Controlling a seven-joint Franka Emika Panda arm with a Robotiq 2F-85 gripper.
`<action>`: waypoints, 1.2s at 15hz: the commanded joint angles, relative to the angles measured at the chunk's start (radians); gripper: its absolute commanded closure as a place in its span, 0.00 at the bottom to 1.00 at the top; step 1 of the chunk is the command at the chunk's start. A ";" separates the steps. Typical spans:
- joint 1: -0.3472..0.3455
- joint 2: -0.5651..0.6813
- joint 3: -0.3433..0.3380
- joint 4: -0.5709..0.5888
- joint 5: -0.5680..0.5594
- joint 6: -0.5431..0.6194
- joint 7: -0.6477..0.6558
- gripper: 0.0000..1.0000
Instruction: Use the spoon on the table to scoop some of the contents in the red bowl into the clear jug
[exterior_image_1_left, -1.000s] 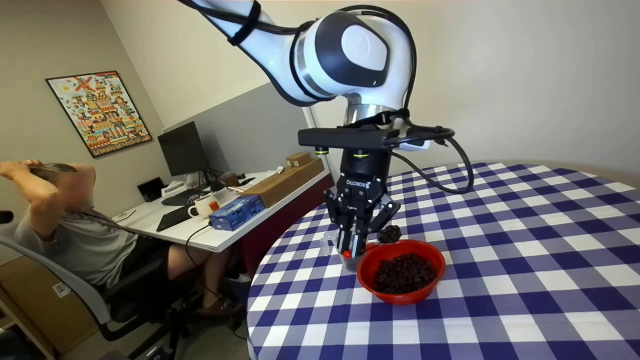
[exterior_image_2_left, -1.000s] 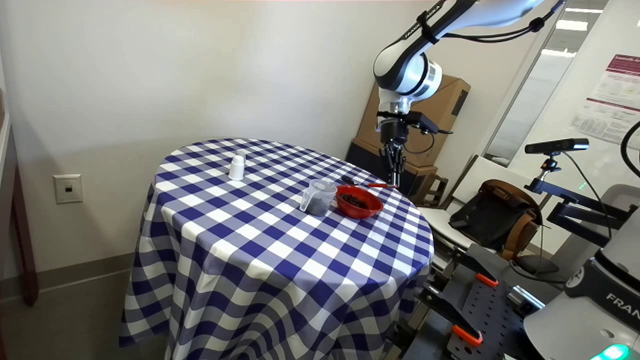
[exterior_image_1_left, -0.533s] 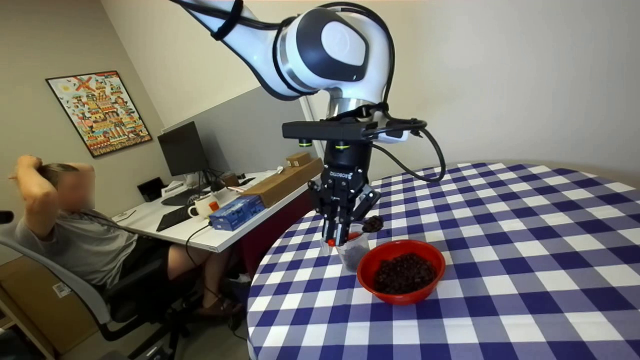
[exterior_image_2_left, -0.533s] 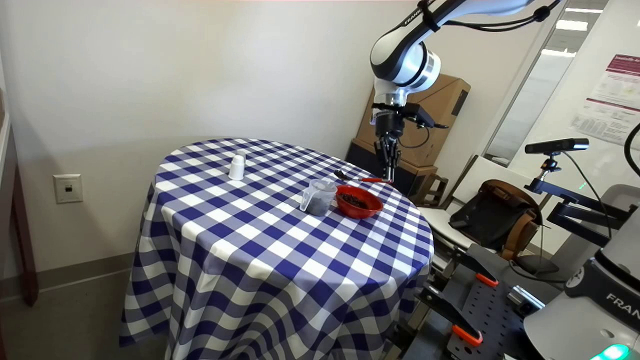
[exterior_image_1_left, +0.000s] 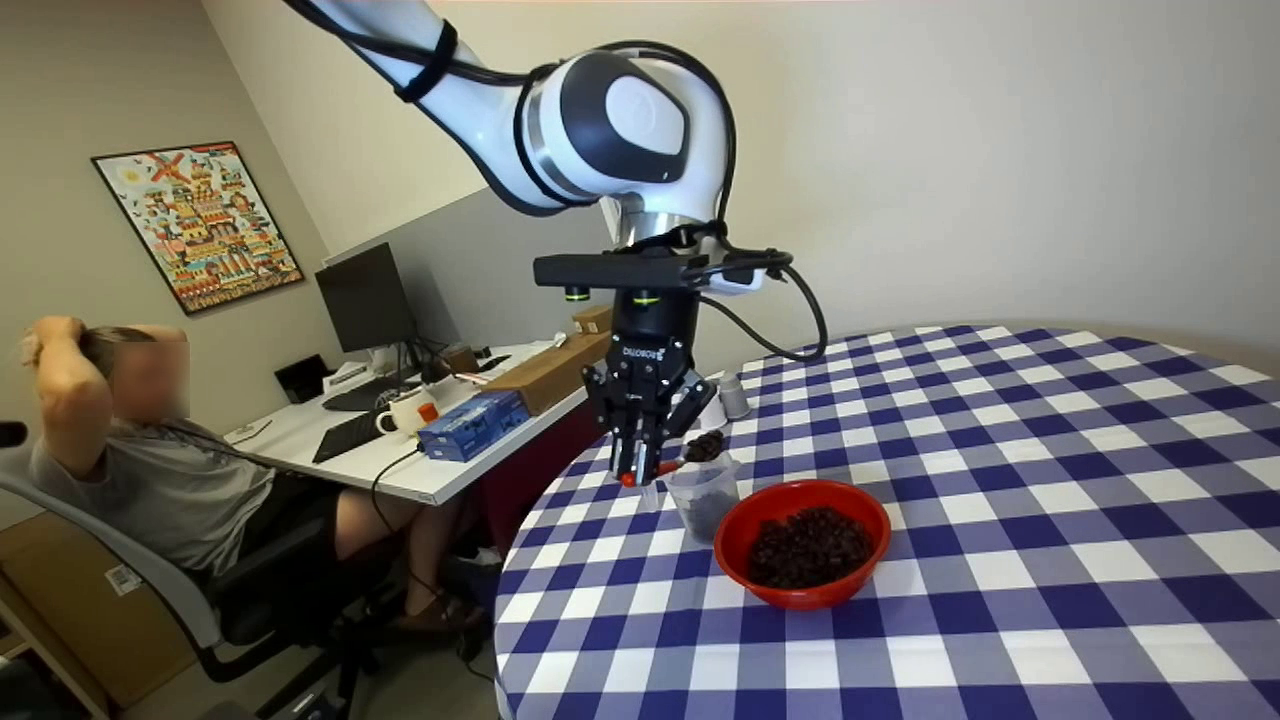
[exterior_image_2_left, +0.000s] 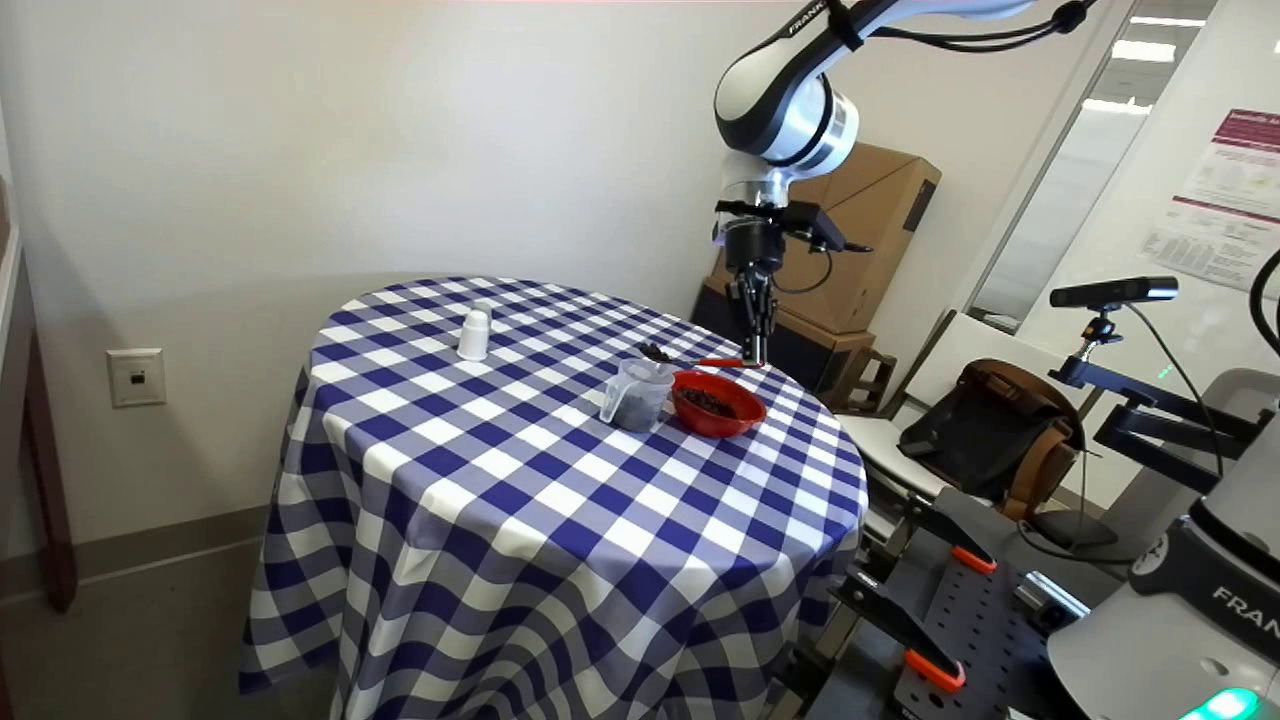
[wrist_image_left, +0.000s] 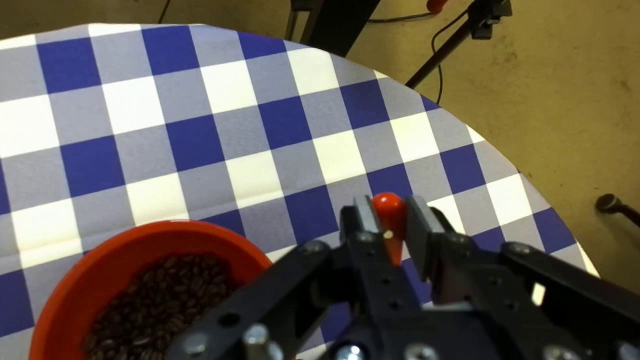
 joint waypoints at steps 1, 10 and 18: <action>0.035 -0.006 0.009 -0.006 -0.007 0.009 0.016 0.93; 0.077 0.003 0.010 -0.006 -0.030 0.021 0.040 0.93; 0.075 0.001 -0.009 -0.011 -0.101 0.039 0.038 0.93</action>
